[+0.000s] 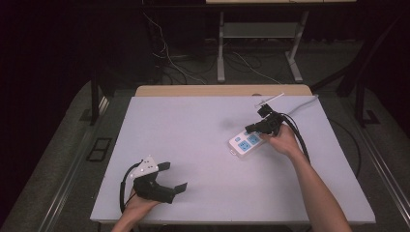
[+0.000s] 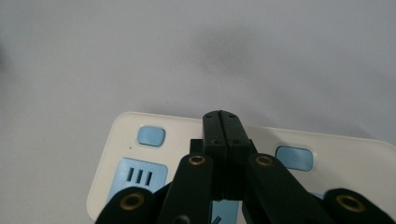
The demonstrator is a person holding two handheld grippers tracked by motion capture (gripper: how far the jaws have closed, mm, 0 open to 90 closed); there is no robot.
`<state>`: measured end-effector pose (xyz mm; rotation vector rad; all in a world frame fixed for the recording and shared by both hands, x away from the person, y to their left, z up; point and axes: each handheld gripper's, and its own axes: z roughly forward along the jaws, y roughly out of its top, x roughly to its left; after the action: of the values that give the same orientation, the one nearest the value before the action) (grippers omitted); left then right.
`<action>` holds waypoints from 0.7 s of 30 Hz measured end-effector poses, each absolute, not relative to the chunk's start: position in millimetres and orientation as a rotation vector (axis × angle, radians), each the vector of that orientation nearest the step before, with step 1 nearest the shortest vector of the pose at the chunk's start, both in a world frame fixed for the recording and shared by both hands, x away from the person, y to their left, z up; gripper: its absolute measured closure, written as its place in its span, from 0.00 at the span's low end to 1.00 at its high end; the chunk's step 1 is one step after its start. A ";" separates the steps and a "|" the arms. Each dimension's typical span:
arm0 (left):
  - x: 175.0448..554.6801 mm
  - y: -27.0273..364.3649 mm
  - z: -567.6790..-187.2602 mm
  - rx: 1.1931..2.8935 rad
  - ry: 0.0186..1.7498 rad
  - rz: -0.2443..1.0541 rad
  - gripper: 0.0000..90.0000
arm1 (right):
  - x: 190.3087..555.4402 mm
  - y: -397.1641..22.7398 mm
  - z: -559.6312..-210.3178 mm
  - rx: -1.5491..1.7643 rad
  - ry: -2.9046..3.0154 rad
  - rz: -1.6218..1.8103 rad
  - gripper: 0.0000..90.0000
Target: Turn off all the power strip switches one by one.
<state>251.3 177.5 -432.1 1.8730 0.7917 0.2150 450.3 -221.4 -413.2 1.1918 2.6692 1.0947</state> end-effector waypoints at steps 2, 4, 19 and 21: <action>251.5 177.7 -432.2 1.873 0.793 0.215 0.00 | 450.3 -223.1 -406.8 1.196 2.658 1.125 1.00; 251.6 177.7 -432.2 1.872 0.794 0.215 0.00 | 450.6 -224.0 -404.6 1.195 2.654 1.128 1.00; 251.3 177.7 -431.8 1.873 0.789 0.217 0.00 | 459.0 -238.8 -380.4 1.218 2.608 1.122 1.00; 251.2 177.9 -431.7 1.873 0.790 0.218 0.00 | 460.6 -241.6 -379.5 1.225 2.596 1.129 1.00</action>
<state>251.2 177.9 -431.7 1.8733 0.7896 0.2177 460.6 -241.6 -379.5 1.2250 2.5963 1.1294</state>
